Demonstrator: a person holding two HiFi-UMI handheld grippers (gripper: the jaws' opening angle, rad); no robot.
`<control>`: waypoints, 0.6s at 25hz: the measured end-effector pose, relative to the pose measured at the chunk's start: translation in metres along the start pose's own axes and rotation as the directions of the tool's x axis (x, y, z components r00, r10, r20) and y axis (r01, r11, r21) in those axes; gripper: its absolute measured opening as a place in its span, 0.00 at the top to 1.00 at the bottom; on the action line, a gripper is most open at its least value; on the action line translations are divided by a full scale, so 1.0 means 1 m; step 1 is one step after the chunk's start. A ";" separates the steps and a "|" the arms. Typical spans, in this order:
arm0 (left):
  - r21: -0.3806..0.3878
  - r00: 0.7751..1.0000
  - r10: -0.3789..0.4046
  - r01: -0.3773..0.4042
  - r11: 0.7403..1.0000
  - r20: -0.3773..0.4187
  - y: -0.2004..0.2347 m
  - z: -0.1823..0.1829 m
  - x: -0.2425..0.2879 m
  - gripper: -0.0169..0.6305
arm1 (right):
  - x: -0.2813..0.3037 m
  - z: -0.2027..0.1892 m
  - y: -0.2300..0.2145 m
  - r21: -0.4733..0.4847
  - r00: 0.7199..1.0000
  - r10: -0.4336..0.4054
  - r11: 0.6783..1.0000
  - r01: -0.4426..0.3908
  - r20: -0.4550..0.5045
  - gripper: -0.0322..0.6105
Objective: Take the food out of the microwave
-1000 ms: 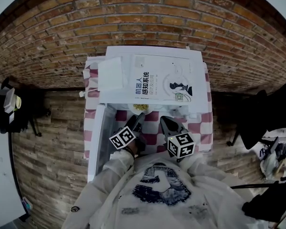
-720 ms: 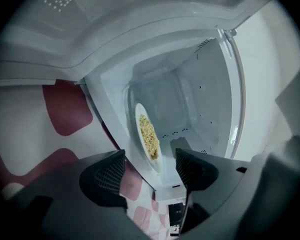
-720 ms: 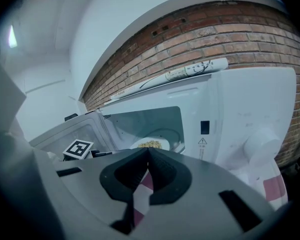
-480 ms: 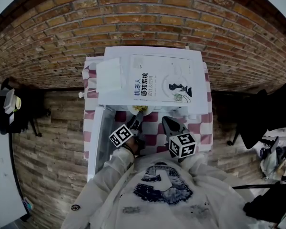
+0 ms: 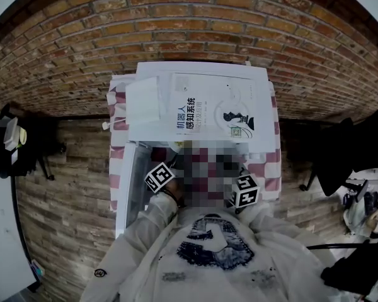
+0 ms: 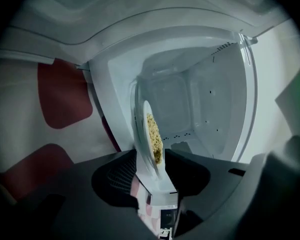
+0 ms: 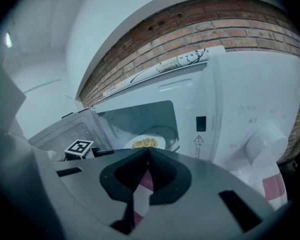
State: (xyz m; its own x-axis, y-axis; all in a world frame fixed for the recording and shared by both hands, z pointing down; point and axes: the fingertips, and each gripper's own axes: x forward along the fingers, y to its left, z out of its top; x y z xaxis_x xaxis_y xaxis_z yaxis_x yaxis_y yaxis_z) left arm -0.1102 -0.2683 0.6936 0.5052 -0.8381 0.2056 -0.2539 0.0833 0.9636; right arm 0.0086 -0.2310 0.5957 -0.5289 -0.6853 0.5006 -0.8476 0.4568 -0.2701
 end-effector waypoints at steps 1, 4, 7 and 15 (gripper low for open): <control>-0.002 1.000 -0.003 0.003 1.000 -0.004 0.000 -0.001 0.000 0.69 | 0.001 -0.001 -0.001 0.002 1.000 -0.001 1.000 0.001 -0.002 0.93; -0.004 1.000 -0.006 0.006 1.000 -0.013 0.001 -0.003 0.001 0.72 | 0.002 -0.002 -0.002 0.004 1.000 -0.001 1.000 0.001 -0.006 0.93; -0.008 1.000 -0.005 0.005 1.000 -0.019 0.002 -0.004 0.001 0.77 | 0.004 -0.002 -0.002 0.004 1.000 -0.002 1.000 0.002 -0.007 0.93; -0.007 0.999 -0.035 0.035 0.999 -0.038 -0.004 -0.007 0.004 0.86 | 0.003 -0.003 -0.005 0.012 1.000 -0.013 1.000 0.014 -0.012 0.93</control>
State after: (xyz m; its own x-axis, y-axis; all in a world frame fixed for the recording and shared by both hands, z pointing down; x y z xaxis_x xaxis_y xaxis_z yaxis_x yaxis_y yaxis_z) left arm -0.1012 -0.2686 0.6914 0.5447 -0.8196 0.1778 -0.2301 0.0578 0.9714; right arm 0.0109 -0.2337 0.6009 -0.5170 -0.6847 0.5137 -0.8551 0.4409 -0.2729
